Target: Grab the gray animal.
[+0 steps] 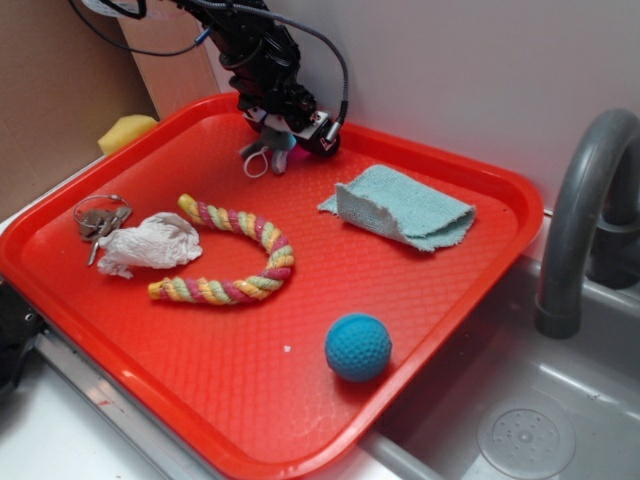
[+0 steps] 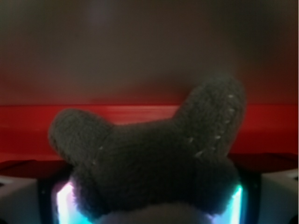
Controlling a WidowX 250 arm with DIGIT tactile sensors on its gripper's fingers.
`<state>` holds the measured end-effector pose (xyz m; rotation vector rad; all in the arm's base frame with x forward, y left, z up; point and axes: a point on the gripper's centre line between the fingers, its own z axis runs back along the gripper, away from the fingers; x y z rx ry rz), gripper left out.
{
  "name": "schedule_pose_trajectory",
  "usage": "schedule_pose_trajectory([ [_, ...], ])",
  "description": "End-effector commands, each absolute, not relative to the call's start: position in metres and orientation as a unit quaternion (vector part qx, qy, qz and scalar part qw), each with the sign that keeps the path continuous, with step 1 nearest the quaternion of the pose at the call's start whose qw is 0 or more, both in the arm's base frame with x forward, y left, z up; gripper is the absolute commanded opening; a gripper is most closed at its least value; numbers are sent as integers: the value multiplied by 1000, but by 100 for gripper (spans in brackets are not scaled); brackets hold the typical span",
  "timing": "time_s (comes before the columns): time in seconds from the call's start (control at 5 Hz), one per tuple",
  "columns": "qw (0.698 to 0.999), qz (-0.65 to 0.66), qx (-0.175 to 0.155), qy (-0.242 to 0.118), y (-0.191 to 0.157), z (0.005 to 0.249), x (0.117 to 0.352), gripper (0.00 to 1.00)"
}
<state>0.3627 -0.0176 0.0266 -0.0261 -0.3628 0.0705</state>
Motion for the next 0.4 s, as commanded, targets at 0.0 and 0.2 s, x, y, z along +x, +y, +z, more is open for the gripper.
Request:
schedule_pose_trajectory([
  [0.0,988,96,-17,-122,-17,119,307,0],
  [0.2,982,158,-36,-101,-10,170,278,0],
])
